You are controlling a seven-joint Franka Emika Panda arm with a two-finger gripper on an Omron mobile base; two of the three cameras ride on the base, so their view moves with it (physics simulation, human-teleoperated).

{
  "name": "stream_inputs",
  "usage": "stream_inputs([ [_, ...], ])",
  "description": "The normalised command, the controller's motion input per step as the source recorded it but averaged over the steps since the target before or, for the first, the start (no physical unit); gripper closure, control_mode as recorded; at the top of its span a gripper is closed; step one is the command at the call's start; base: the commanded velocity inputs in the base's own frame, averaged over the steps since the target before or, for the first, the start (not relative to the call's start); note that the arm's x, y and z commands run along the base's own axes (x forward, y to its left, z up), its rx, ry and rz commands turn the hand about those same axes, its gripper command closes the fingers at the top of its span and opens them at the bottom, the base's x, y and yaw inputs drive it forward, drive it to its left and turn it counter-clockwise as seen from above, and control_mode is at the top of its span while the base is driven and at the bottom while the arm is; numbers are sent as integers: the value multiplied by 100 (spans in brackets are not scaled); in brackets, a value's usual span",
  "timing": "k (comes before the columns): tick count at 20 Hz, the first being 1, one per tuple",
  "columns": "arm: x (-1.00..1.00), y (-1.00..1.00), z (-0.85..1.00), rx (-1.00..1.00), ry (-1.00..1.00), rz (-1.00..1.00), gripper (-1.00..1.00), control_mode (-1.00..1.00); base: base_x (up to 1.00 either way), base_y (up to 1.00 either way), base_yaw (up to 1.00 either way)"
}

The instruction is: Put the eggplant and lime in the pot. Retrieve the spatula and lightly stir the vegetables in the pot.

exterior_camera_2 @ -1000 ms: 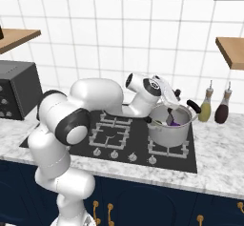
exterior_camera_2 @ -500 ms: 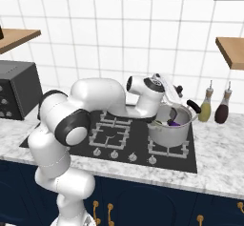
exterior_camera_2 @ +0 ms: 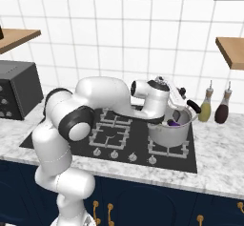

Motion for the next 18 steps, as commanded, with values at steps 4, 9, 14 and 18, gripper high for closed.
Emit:
stream_inputs([
  [4,5,0,0,0,0,7,100,-100,0,0,0],
  [9,0,0,-5,0,5,11,100,-100,0,0,0],
  [14,0,-1,-1,-5,13,14,100,-100,0,0,0],
  [18,0,-1,-6,-5,14,9,100,-100,0,0,0],
])
